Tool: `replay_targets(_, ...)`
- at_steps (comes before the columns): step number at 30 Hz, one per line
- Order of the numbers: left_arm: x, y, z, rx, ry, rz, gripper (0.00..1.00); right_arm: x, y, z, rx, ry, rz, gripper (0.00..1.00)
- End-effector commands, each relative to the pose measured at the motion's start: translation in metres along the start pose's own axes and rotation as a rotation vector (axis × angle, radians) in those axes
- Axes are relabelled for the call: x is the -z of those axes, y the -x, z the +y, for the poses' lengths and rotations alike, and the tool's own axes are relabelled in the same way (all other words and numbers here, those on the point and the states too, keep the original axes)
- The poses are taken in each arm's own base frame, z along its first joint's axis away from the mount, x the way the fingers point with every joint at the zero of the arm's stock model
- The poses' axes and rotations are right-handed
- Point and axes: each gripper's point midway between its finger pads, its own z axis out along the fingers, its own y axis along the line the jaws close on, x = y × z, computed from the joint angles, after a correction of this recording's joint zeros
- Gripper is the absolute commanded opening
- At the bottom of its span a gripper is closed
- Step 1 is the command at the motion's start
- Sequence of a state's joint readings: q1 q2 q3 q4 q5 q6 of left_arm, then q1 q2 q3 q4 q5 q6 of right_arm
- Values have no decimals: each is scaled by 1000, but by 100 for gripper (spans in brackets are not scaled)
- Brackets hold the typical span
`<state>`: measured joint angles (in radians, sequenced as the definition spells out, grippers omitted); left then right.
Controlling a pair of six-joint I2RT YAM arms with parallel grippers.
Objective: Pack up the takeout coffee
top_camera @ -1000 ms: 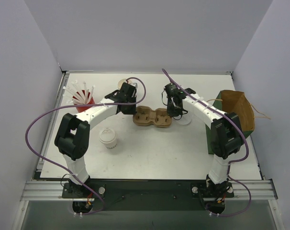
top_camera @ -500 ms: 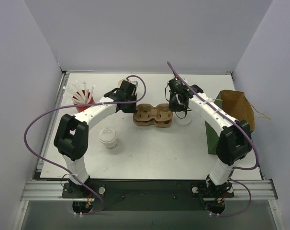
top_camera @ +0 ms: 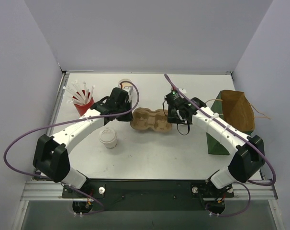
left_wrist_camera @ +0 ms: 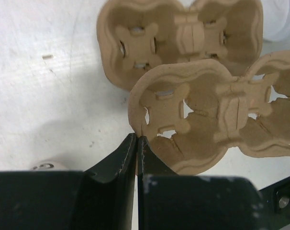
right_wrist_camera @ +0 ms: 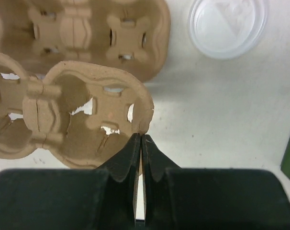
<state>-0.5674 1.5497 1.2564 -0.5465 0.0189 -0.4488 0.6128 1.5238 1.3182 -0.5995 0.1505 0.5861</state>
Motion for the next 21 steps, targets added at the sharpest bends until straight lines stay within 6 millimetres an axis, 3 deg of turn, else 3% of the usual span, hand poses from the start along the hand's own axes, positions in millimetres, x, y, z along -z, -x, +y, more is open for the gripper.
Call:
replay_targets(1,22,-28,-18,-9,-62,-6,0,12,-32,0,-18,-9,3,0)
replay_targets(2,19,-44,-13,-2,-49,18,0,11,-42,-3,-24,-11,11,0)
replay_targets(5,17,-68,-7,-2,-29,20,0,7,-56,-3,-33,-3,8,0)
replay_targets(6,16,-74,-5,-4,-23,23,0,1,-69,-9,-23,-15,30,0)
replay_targets(10,-4,-104,6,2,4,42,0,-10,-77,-12,-23,-18,20,7)
replay_targets(14,-12,-111,10,13,16,26,0,-14,-74,-13,2,-38,17,14)
replay_targets(16,-12,-112,12,10,23,27,0,-10,-68,-12,5,-39,5,27)
replay_targets(19,-9,-113,13,1,37,38,0,-7,-59,-4,-4,-13,-11,30)
replay_targets(20,-8,-113,14,1,38,34,17,-8,-53,5,-5,7,-13,29)
replay_targets(21,-5,-110,12,4,27,19,24,-9,-52,10,-3,13,-8,29)
